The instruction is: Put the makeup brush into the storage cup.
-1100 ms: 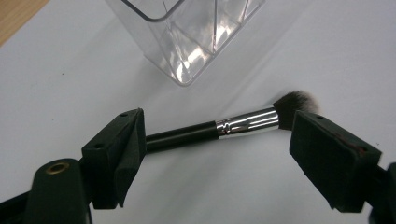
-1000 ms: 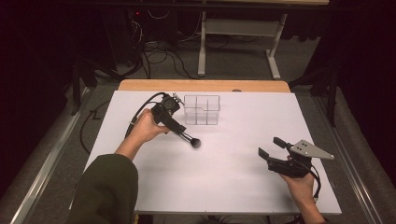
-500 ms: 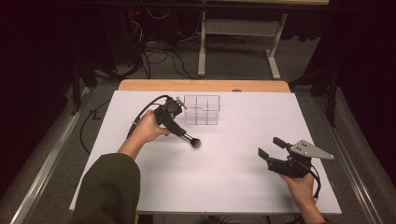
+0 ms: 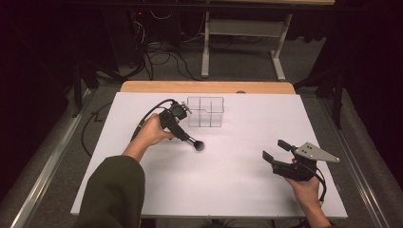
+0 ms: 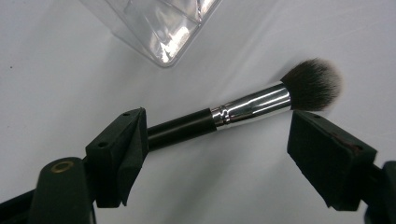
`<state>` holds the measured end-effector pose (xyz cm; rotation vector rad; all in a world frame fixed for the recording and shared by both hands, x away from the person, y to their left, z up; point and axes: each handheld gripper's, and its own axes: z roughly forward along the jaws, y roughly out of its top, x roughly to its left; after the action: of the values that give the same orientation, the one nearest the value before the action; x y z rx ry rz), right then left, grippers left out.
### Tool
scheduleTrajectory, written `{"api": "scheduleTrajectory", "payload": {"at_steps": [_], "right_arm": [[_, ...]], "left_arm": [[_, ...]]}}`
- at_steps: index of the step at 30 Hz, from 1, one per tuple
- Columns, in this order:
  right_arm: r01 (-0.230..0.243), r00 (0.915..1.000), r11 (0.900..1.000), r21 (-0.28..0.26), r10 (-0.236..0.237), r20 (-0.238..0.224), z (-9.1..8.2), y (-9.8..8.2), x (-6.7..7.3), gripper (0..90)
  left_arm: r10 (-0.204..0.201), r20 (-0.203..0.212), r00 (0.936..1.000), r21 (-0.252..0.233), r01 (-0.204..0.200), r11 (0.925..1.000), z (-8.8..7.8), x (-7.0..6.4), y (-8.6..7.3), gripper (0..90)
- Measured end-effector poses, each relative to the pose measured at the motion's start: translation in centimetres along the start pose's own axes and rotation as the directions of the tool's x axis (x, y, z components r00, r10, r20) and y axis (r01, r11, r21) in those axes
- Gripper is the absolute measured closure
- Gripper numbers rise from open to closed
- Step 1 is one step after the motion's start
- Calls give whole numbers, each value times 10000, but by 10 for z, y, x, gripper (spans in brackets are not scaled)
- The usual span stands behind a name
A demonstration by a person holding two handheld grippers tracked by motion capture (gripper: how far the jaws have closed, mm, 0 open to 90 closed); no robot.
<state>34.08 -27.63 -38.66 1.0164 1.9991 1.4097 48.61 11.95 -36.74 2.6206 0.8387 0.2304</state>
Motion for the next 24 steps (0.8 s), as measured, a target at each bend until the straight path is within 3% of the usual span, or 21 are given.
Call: {"api": "scheduleTrajectory", "payload": {"at_steps": [24], "right_arm": [[54, 10000, 10000, 30, -54, -62, 0, 0, 0, 270]], "left_arm": [[-55, 314, 9995, 267, 47, 9996, 14, 2, -1, 210]]}}
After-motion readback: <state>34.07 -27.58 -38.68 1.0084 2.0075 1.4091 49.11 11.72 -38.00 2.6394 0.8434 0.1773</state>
